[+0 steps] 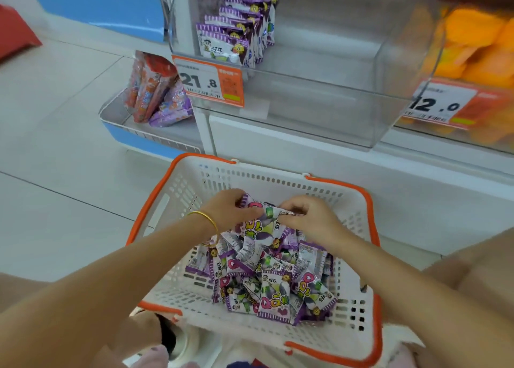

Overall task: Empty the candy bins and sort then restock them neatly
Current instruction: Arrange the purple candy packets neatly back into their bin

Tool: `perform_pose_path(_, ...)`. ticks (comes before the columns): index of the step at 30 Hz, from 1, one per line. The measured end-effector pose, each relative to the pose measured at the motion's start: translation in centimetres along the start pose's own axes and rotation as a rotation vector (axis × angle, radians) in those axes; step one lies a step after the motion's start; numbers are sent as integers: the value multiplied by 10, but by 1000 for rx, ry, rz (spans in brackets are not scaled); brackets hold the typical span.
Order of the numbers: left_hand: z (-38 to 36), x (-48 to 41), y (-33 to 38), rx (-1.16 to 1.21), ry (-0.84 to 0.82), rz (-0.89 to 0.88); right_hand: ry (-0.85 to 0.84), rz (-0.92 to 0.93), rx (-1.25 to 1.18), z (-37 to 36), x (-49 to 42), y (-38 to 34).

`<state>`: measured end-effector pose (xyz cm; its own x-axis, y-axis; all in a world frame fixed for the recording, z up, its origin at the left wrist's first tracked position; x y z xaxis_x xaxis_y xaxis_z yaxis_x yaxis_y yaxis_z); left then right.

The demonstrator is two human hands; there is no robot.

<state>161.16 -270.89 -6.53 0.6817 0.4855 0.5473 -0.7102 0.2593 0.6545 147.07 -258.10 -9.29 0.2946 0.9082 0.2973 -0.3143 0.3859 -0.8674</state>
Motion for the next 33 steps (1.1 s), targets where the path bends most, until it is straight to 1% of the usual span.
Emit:
perform_pose_path(2, -1, 1, 0, 91, -31, -13, 13, -35, -119, 1, 7, -4)
perform_pose_path(5, -3, 11, 5, 436, -88, 26, 30, -89, -297, 0, 10, -7)
perform_pose_path(7, -6, 13, 4, 610, -89, 43, 57, -104, -384, -2, 9, -9)
perform_pose_path(10, -5, 18, 5, 752, -39, 28, 41, -97, -504, -3, 7, -12)
perform_pose_path(12, -4, 20, 7, 827, -27, -2, 15, -101, -708, -7, 4, -12)
perform_pose_path(14, -3, 21, 7, 867, -25, -3, 40, -143, -956, -11, 1, -11)
perform_pose_path(15, -3, 22, 6, 878, -29, 5, 67, -169, -1009, -13, 0, -10)
perform_pose_path(17, -4, 19, 2, 871, 15, 29, 113, -216, -938, -13, -1, -9)
perform_pose_path(19, -6, 12, -7, 844, 116, 74, 178, -228, -742, -11, 1, -11)
perform_pose_path(20, -8, 7, -12, 849, 159, 98, 245, -219, -616, -9, 3, -13)
perform_pose_path(21, -9, 3, -16, 844, 184, 125, 331, -187, -478, -6, 4, -14)
perform_pose_path(23, -8, 4, -14, 858, 200, 141, 471, -57, -219, -3, 7, -22)
perform_pose_path(26, -12, 4, -10, 876, 220, 177, 541, 116, 84, -10, 7, -33)
perform_pose_path(28, -17, 4, -5, 939, 171, 213, 538, 189, 182, -19, 7, -40)
perform_pose_path(30, -18, 6, 2, 1067, 107, 196, 425, 264, 199, -30, 8, -43)
perform_pose_path(32, -16, 6, 4, 1169, 51, 176, 285, 295, 144, -39, 12, -40)
perform_pose_path(33, -14, 8, 4, 1211, 26, 174, 239, 283, 72, -40, 14, -41)
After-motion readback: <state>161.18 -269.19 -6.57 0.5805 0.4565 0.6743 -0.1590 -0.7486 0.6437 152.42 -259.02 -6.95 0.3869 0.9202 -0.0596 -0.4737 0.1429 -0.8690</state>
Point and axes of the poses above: each hand's wrist, its own x-axis away from the middle knuckle, its own z-axis out of the back of the hand, y = z × x, the point moved 1 cm from there along -x, towards the middle knuckle, and after that the axes turned 7 degrees about -y, right-handed, at the moved point
